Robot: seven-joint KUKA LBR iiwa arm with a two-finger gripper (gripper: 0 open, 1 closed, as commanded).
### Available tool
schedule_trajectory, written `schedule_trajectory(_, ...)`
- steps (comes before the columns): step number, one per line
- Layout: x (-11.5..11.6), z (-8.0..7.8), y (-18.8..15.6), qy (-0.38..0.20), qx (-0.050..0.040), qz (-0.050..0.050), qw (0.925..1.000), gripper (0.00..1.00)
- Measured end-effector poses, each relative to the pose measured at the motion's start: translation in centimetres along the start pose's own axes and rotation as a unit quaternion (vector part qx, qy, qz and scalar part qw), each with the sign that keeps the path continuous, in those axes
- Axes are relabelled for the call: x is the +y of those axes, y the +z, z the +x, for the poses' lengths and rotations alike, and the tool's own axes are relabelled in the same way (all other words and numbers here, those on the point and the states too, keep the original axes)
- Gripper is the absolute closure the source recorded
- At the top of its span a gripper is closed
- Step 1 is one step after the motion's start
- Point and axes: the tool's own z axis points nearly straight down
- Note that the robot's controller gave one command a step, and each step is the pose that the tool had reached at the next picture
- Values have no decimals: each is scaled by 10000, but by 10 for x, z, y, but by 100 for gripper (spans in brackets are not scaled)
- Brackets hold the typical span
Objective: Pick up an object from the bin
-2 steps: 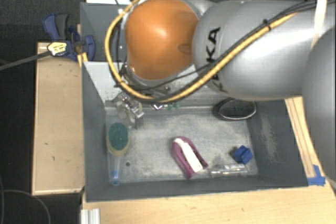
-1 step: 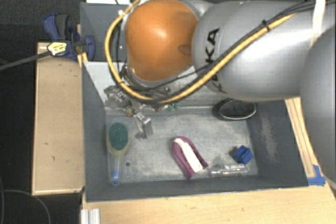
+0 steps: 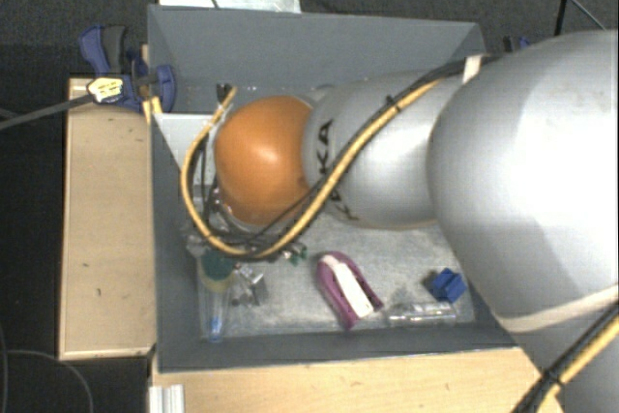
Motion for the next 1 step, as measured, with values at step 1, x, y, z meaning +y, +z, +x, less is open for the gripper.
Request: schedule_trajectory(1, 0, -2, -6, 25, -33, 5, 10000, 100)
